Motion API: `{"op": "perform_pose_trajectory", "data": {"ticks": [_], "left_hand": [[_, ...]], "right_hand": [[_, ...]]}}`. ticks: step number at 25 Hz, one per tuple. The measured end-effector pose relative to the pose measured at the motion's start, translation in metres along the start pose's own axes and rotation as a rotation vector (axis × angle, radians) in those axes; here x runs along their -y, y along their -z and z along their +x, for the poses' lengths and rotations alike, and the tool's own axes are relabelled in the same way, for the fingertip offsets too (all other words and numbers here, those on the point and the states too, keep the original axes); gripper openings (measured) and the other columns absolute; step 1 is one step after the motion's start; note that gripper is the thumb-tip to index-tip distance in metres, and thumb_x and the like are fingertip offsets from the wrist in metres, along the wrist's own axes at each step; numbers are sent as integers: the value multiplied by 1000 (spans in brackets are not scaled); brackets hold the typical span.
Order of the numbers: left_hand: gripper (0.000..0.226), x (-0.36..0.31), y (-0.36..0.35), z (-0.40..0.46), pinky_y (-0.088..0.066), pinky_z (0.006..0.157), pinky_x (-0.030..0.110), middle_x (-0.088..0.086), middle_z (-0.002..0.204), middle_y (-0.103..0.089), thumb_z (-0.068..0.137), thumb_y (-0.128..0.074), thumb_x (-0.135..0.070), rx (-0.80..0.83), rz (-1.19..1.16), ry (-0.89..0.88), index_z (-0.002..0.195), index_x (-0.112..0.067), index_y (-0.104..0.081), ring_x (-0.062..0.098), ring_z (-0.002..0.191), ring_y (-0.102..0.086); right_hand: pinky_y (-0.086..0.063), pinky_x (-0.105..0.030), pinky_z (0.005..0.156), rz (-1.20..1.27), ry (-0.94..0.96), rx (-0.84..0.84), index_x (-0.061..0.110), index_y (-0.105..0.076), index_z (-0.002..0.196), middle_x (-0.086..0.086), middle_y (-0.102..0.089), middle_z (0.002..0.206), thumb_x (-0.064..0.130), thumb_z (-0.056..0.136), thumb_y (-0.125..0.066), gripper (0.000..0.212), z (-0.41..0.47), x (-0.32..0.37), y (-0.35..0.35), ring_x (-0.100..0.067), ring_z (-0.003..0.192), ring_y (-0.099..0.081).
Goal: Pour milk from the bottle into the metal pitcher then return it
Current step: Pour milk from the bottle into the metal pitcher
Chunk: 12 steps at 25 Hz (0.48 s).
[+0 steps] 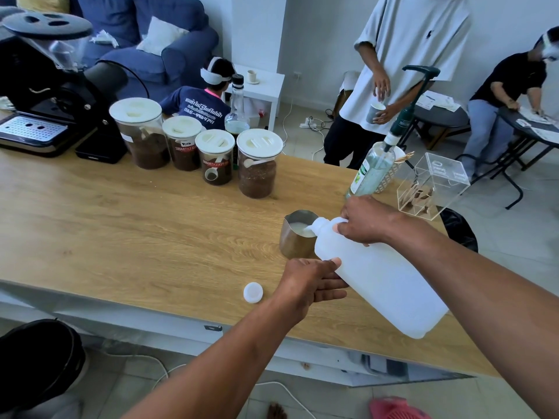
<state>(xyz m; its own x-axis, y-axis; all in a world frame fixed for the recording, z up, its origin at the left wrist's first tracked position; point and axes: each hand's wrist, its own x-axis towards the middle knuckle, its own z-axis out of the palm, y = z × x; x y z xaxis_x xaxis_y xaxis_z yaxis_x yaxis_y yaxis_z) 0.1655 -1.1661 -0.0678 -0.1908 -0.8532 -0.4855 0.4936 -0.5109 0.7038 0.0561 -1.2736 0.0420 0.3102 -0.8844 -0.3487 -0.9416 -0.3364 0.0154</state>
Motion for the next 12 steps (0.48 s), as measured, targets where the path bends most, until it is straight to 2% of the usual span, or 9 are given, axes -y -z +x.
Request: {"op": "perform_pose_trajectory", "data": {"ticks": [7,12], "left_hand": [[29,0,-2,-2,-65,82,43,24,104,-79,96,-71,-14,-2,0,-2,114,9,-69,34,95,-79],[24,0,-4,-2,-65,81,43,24,104,-79,96,-71,-13,-7,-6,4,110,7,-69,35,94,-79]], "right_hand": [[-58,-40,72,0,18,1,10,-59,70,-5,-59,57,29,94,-58,30,0,-2,2,-31,76,-68],[-56,-36,68,-8,13,3,10,-60,66,-5,-59,56,28,93,-58,33,1,-2,1,-31,76,-69]]}}
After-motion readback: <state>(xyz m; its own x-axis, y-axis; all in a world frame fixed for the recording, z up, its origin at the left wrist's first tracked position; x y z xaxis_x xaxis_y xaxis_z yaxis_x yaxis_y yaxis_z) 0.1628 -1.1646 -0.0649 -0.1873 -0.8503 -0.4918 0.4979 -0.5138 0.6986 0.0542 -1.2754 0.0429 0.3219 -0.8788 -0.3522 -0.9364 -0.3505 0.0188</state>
